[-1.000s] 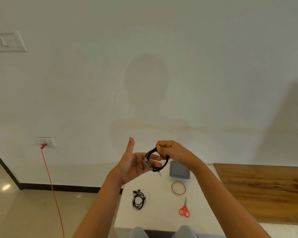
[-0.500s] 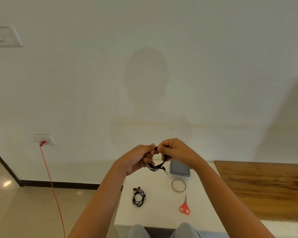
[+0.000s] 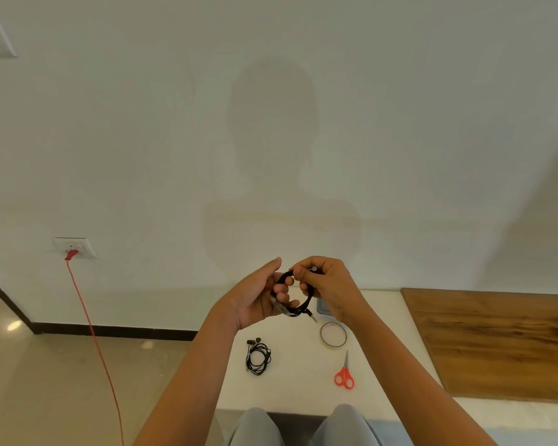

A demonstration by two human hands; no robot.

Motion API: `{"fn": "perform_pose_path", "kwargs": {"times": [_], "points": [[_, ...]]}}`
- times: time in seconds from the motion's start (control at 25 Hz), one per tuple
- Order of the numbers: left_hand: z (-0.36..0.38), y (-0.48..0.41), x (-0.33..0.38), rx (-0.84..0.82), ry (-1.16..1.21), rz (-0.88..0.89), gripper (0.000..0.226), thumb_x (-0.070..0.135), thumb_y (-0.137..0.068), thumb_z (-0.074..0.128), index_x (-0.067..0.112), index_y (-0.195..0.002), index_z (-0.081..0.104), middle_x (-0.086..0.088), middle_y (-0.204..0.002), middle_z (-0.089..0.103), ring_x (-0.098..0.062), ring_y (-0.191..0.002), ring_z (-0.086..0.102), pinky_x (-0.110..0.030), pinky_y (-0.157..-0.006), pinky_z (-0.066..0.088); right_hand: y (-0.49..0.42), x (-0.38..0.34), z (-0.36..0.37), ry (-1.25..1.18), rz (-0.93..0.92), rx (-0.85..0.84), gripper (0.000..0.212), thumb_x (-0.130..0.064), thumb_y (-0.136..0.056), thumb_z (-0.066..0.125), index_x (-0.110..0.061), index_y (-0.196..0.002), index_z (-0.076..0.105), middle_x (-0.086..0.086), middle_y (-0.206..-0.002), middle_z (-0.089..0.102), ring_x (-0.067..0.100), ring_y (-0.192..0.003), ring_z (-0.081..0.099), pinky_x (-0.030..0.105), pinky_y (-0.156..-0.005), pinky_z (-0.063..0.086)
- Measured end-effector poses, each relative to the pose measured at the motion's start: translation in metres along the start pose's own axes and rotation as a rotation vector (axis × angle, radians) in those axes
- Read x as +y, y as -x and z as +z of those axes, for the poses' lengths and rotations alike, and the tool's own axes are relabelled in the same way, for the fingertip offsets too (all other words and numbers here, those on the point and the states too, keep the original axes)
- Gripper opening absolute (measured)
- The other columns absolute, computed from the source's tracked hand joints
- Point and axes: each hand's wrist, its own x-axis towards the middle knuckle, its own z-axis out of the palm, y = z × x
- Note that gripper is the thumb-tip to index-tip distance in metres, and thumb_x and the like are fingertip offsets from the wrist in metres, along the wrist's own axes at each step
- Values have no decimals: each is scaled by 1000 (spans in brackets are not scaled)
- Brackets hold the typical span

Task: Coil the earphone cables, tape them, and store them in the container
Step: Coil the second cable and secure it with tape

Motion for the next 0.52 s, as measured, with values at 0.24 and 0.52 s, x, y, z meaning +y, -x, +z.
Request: {"fn": "perform_pose_path", "kwargs": {"times": [0.24,0.52], "points": [[-4,1,3,-41,-207,-37,37,32,-100,46,10,-78,66,3,-56,56,-10,-50,57,-32,-73,60,-3,6,-3,56,-33,-94,8,-8,-87,67,-3,-90,73,-1,-63,67,8,-56,58,17,-59,50],[-1,-6,-11,40,15,13,37,30,-97,47,16,-63,54,10,-47,28,-7,-42,23,-21,-46,39,-5,16,-8,-40,12,-150,16,-13,-91,63,-10,-103,73,10,-90,73,18,-81,67,24,-74,53]]}}
